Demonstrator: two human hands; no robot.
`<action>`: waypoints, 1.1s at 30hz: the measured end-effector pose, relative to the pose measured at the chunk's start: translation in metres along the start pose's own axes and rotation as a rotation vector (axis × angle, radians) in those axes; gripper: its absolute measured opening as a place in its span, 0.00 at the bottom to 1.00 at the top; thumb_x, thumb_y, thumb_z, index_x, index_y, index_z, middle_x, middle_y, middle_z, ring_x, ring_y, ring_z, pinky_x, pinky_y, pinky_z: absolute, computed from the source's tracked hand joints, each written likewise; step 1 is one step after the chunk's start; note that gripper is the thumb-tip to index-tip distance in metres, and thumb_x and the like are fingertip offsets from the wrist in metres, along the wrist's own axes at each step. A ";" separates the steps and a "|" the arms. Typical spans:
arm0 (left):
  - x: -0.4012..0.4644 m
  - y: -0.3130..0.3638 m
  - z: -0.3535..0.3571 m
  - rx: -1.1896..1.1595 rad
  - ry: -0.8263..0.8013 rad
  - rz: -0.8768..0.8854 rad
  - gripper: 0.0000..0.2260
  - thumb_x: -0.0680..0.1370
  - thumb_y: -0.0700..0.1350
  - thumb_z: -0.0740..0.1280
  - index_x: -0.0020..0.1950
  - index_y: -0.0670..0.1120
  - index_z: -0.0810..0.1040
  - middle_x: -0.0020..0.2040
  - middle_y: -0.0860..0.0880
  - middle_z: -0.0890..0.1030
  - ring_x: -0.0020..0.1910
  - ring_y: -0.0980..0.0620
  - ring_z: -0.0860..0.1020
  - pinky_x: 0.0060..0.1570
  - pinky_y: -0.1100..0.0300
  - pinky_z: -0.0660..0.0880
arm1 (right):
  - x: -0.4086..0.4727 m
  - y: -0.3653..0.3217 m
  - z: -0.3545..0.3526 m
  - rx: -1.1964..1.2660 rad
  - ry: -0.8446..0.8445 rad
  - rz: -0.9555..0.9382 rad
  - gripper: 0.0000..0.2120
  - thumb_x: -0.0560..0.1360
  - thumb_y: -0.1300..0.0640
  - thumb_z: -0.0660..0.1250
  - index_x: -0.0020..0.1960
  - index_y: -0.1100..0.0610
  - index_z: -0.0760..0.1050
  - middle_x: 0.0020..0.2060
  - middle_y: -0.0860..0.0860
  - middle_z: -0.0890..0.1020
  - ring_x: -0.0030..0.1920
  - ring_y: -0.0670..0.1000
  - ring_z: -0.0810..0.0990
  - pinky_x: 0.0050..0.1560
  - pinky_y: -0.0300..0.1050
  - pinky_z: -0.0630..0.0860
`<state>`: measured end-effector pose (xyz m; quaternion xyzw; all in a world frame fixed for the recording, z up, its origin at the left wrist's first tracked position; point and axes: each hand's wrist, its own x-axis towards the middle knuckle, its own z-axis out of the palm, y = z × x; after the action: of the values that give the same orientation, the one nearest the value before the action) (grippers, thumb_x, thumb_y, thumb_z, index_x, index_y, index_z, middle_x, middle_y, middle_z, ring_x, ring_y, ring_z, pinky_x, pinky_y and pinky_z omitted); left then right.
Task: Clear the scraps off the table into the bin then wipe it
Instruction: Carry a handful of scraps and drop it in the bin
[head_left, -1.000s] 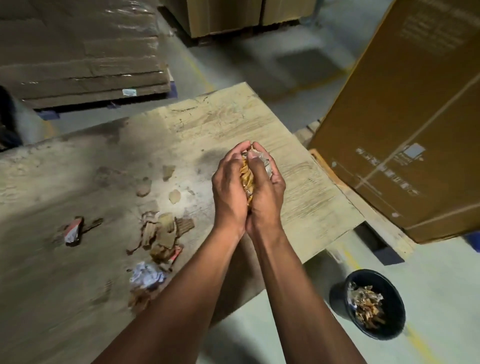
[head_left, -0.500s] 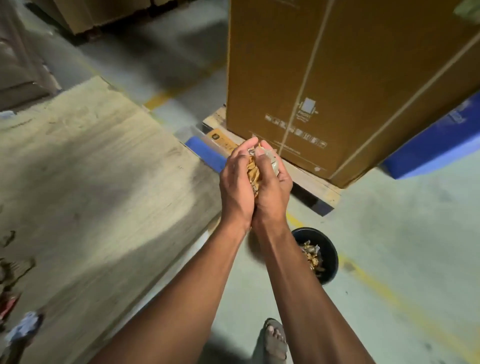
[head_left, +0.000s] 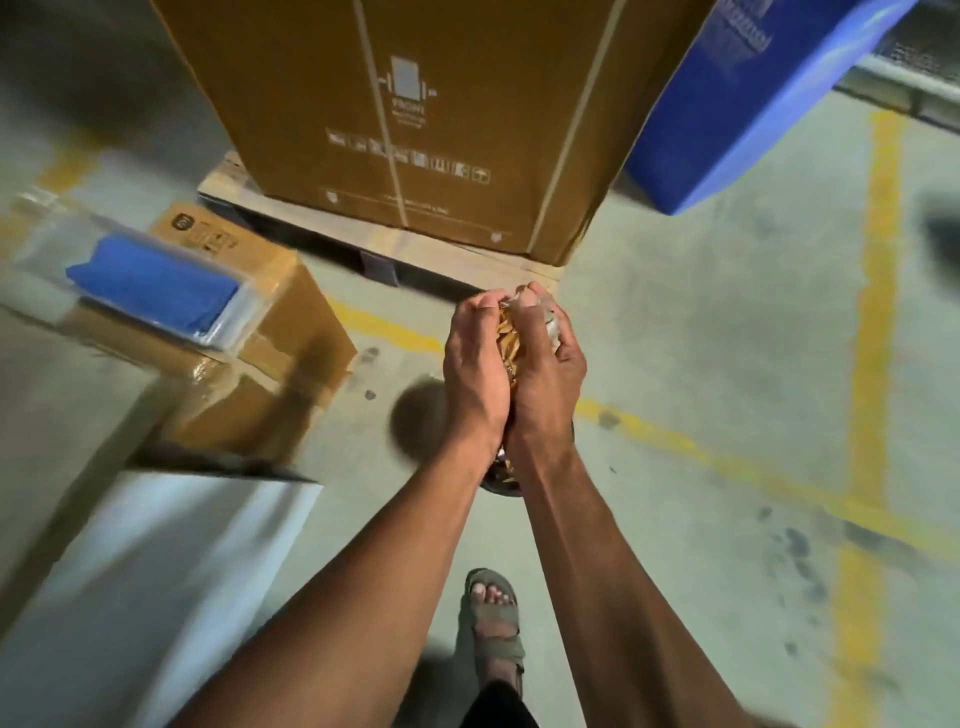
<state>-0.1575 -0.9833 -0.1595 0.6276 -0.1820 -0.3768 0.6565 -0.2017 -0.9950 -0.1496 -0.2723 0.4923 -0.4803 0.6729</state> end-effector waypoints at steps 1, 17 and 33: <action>0.001 -0.016 0.007 0.030 -0.009 -0.016 0.14 0.85 0.54 0.60 0.59 0.53 0.84 0.62 0.47 0.84 0.63 0.48 0.83 0.67 0.44 0.78 | 0.008 0.008 -0.013 0.006 0.021 -0.005 0.18 0.83 0.53 0.73 0.68 0.61 0.81 0.51 0.53 0.88 0.50 0.50 0.85 0.55 0.48 0.81; 0.029 -0.280 0.016 0.255 -0.021 -0.257 0.15 0.81 0.61 0.62 0.53 0.61 0.88 0.69 0.50 0.77 0.64 0.57 0.81 0.71 0.47 0.78 | 0.119 0.212 -0.170 0.037 0.276 0.179 0.13 0.80 0.56 0.75 0.64 0.59 0.84 0.58 0.61 0.88 0.63 0.66 0.85 0.70 0.67 0.79; 0.064 -0.392 0.000 0.487 -0.156 -0.260 0.20 0.87 0.44 0.65 0.77 0.61 0.76 0.80 0.55 0.71 0.79 0.52 0.70 0.79 0.46 0.68 | 0.190 0.288 -0.226 -0.179 0.163 0.384 0.22 0.85 0.47 0.58 0.74 0.53 0.78 0.63 0.56 0.87 0.64 0.56 0.86 0.73 0.58 0.77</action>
<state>-0.2200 -1.0010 -0.5511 0.7540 -0.2354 -0.4502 0.4165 -0.2910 -1.0325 -0.5507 -0.1925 0.6286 -0.3181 0.6831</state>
